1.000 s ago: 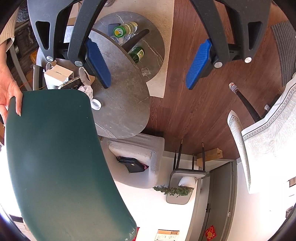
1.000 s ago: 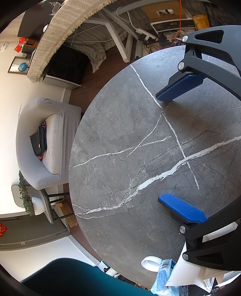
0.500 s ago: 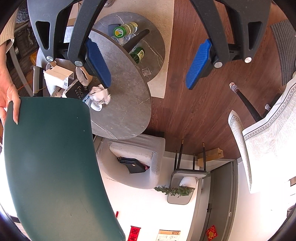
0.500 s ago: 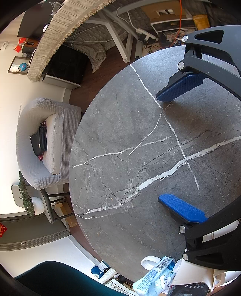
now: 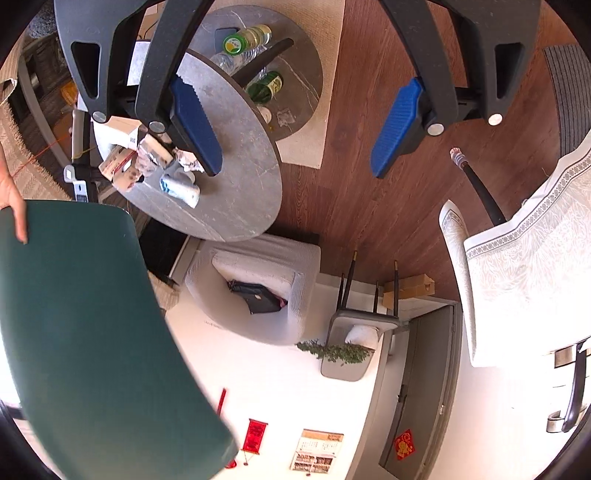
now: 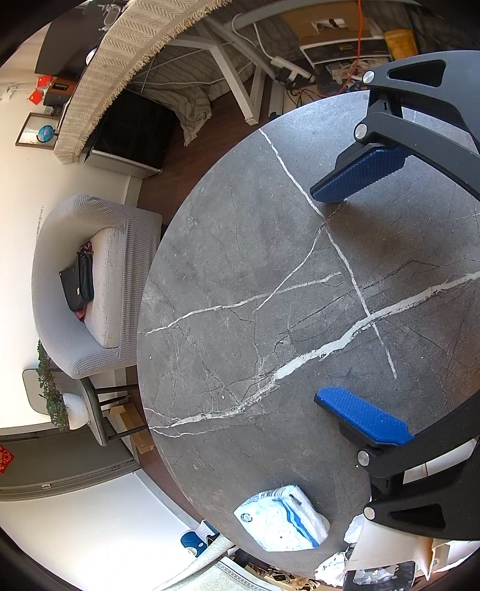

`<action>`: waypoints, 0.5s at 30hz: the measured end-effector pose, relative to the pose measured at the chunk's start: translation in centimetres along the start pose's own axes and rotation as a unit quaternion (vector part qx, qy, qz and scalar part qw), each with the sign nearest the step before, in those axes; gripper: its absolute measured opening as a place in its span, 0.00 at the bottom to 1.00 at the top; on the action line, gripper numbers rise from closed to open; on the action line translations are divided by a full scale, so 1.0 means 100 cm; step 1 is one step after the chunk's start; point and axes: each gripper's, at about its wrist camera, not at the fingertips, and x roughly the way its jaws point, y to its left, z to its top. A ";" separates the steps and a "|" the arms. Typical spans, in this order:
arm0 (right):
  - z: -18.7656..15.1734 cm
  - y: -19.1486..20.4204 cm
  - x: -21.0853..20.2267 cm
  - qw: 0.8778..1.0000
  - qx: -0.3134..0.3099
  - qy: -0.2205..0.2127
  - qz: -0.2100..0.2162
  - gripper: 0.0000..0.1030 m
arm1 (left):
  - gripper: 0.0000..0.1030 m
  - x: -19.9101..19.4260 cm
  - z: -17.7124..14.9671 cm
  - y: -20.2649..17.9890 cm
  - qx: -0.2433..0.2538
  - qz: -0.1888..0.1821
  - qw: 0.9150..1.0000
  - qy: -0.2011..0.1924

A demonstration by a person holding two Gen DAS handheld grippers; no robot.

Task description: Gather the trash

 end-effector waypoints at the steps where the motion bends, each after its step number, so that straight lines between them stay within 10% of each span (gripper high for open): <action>1: 0.000 0.001 0.000 1.000 0.000 0.000 0.000 0.98 | 0.82 -0.009 0.002 0.005 -0.006 -0.003 1.000 -0.018; 9: 0.000 0.001 0.000 1.000 0.000 0.000 0.000 0.98 | 0.85 -0.095 0.018 0.021 -0.006 -0.049 0.982 -0.183; 15: 0.000 0.000 0.000 1.000 0.000 0.000 0.000 0.98 | 0.87 -0.100 0.027 0.040 -0.028 -0.021 0.984 -0.177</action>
